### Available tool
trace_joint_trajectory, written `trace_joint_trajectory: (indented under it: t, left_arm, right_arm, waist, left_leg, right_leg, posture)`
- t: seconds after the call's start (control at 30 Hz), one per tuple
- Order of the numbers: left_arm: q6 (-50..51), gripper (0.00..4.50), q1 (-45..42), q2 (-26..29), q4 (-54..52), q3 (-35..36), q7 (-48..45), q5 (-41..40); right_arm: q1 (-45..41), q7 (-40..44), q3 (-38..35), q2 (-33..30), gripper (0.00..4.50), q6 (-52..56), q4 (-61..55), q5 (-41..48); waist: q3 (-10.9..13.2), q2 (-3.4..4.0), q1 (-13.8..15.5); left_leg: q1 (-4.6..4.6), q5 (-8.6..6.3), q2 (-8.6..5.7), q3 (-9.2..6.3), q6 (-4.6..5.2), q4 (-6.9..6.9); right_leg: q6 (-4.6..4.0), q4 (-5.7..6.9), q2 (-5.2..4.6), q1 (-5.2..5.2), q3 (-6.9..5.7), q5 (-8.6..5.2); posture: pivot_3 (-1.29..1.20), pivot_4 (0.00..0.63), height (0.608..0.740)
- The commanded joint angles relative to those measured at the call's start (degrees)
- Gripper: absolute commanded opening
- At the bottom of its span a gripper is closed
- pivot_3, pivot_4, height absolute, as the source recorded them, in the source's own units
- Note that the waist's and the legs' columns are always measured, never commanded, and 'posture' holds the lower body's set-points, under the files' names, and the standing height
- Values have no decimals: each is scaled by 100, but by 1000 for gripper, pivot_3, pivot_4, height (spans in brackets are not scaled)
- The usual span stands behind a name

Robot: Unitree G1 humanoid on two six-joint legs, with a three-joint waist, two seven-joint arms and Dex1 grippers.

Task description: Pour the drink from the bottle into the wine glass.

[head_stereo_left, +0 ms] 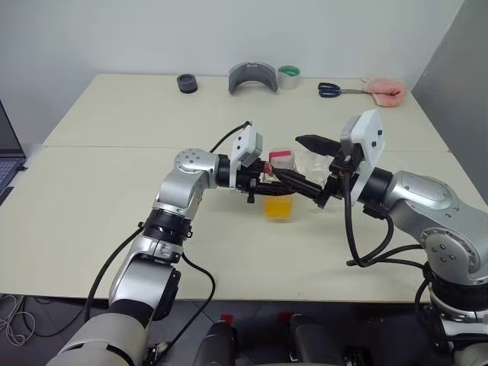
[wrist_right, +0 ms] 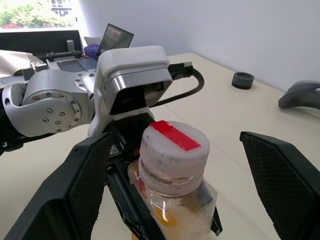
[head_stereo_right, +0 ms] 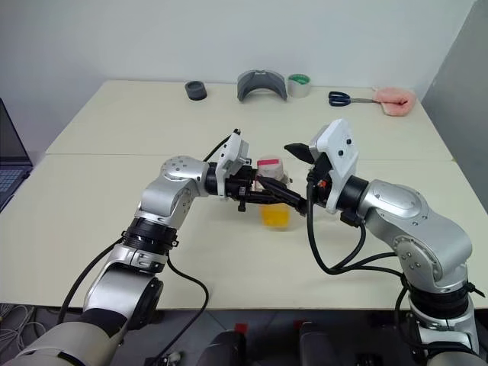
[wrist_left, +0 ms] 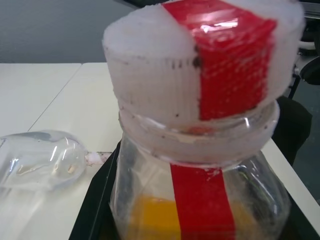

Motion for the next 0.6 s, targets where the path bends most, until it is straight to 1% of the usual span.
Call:
trace_joint_trajectory:
  t: [0.03,0.23,0.3,0.6]
  left_arm:
    - [-91,1761,-51,25,-249,13,-40,-80]
    - [-117,1761,-40,19,-241,7,-38,-75]
    - [-133,1761,-34,19,-233,8,-41,-73]
    - [-154,1761,-28,5,-216,-6,-57,-71]
  right_arm:
    - [-155,106,-172,-74,4298,-47,-42,151]
    - [-284,190,-158,-113,4298,-79,150,156]
    - [-340,200,-172,-91,4500,-18,198,251]
    - [-431,311,-40,-174,4500,180,306,403]
  waist:
    - [0,0,0]
    - [0,0,0]
    - [0,0,-1]
    - [0,0,1]
  left_leg:
    - [0,0,0,0,0,0]
    - [0,0,0,0,0,0]
    - [0,0,0,0,0,0]
    - [0,0,0,0,0,0]
  right_leg:
    - [0,0,0,0,0,0]
    - [0,0,0,0,0,0]
    - [0,0,0,0,0,0]
    - [0,0,0,0,0,0]
  posture:
    - [0,150,740]
    - [0,150,740]
    - [0,150,740]
    - [0,150,740]
